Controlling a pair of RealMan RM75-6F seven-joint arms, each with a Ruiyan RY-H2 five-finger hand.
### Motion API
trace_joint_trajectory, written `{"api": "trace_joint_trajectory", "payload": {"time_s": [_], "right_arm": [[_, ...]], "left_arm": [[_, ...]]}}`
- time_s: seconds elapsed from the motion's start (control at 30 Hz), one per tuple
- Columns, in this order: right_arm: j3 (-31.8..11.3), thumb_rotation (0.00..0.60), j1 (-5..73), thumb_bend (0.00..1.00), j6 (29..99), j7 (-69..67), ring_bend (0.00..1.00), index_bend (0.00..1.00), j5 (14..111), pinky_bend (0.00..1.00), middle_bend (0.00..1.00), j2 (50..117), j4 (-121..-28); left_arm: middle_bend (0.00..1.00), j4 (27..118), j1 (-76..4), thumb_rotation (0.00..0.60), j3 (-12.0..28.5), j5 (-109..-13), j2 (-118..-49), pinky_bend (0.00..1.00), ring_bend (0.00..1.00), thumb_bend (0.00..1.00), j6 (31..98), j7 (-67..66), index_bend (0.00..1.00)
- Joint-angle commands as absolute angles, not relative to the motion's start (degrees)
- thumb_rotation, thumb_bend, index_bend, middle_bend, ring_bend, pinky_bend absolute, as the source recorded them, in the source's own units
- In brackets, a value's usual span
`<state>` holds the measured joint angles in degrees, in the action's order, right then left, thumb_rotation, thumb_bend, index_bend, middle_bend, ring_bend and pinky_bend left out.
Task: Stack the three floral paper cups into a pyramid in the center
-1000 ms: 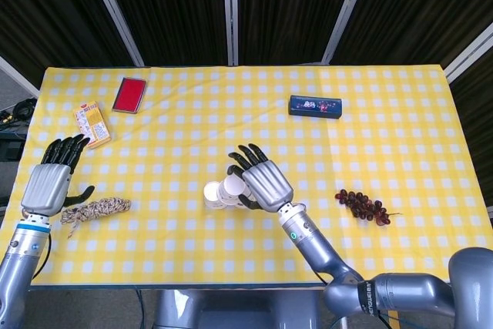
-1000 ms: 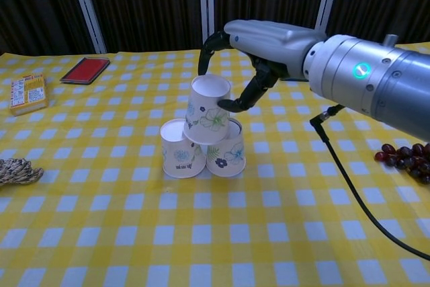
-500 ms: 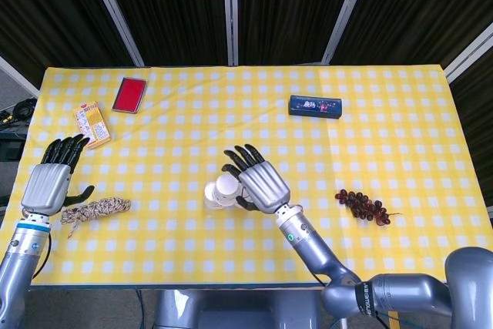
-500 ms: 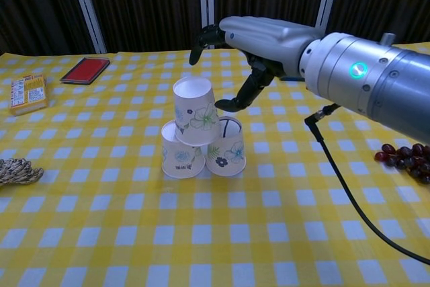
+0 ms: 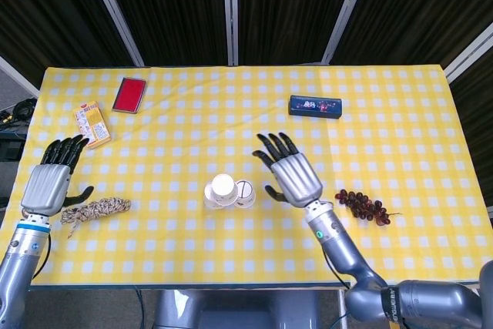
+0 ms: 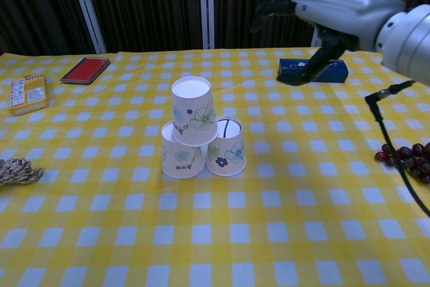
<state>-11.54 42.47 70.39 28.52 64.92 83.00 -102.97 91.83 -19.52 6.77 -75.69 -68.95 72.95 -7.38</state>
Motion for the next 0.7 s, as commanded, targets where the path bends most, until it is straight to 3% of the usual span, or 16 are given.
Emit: {"api": "trace_joint_trajectory", "payload": {"time_s": [0.03, 0.3, 0.7], "right_arm": [[-8.66, 0.6, 36.2, 0.18, 76.15, 22.8, 0.0, 0.2, 69.66, 0.0, 0.0, 77.41, -99.51], [-3.13, 0.6, 26.07, 0.16, 80.24, 14.35, 0.0, 0.01, 70.79, 0.0, 0.0, 74.0, -87.95], [-2.25, 0.6, 18.4, 0.16, 81.71, 1.86, 0.0, 0.0, 72.98, 0.0, 0.0, 74.61, -77.21]], "left_arm": [[0.0, 91.37, -19.34, 0.6, 6.68, -75.76, -69.29, 0.0, 0.0, 0.28, 73.26, -7.59, 0.0], [0.0, 89.88, -18.66, 0.6, 5.78, -75.95, -70.38, 0.0, 0.0, 0.27, 73.97, -10.12, 0.0], [0.0, 87.74, -16.53, 0.6, 4.55, -75.99, -72.07, 0.0, 0.0, 0.27, 75.98, -12.19, 0.0]]}}
